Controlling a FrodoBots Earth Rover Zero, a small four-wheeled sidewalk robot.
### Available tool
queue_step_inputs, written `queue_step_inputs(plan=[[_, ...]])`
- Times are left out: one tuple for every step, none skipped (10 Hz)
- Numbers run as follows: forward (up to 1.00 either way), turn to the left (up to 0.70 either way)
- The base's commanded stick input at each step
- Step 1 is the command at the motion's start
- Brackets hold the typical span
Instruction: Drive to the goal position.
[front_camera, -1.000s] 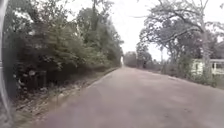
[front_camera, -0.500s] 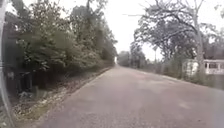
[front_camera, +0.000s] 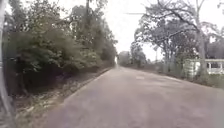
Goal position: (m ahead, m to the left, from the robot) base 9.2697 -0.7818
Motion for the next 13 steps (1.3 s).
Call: queue_step_inputs(plan=[[0.70,0.00],[0.70,0.00],[0.70,0.00],[0.70,0.00],[0.70,0.00],[0.70,0.00],[0.70,0.00],[0.70,0.00],[0.70,0.00],[0.70,0.00],[0.70,0.00],[0.70,0.00],[0.70,0.00]])
